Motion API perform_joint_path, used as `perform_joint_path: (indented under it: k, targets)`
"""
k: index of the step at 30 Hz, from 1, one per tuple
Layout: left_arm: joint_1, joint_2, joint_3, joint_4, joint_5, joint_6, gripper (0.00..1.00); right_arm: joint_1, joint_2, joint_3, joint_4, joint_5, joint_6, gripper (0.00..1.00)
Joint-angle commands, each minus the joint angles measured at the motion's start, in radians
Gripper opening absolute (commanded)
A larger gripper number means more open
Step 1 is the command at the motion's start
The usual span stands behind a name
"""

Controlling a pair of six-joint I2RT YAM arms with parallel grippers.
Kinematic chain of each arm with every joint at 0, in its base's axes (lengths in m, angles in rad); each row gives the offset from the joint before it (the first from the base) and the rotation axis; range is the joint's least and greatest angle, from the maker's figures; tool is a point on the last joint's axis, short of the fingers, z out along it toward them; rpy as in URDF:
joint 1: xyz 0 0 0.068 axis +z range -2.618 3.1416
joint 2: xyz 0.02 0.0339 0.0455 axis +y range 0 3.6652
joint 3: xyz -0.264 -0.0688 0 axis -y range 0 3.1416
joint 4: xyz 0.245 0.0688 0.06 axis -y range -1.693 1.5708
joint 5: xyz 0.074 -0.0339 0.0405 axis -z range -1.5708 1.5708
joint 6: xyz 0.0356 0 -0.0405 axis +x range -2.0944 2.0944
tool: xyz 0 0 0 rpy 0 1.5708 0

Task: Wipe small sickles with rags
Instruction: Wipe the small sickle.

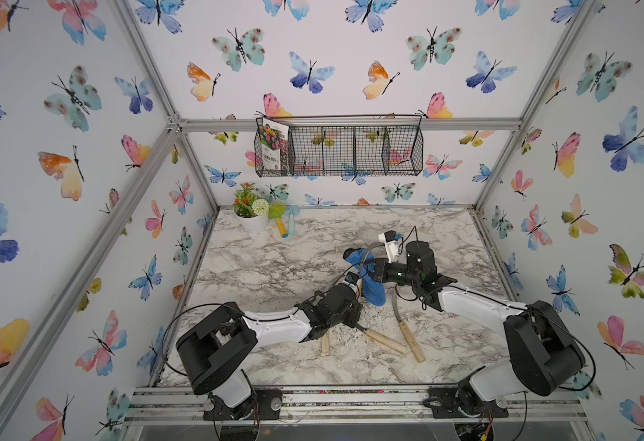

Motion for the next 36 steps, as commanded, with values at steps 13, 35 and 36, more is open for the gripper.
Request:
perform_joint_path:
  k: [13, 35, 36]
  targets:
    - [-0.005, 0.005, 0.034, 0.029, -0.008, 0.026, 0.00, -0.035, -0.272, -0.058, 0.044, -0.071, 0.015, 0.02]
    - [0.006, -0.012, 0.025, -0.025, -0.249, -0.157, 0.00, -0.055, -0.792, -0.103, -0.340, 0.596, -0.001, 0.02]
    - [0.006, -0.011, 0.042, -0.068, -0.317, -0.221, 0.00, -0.055, -0.797, -0.104, -0.388, 0.664, 0.034, 0.02]
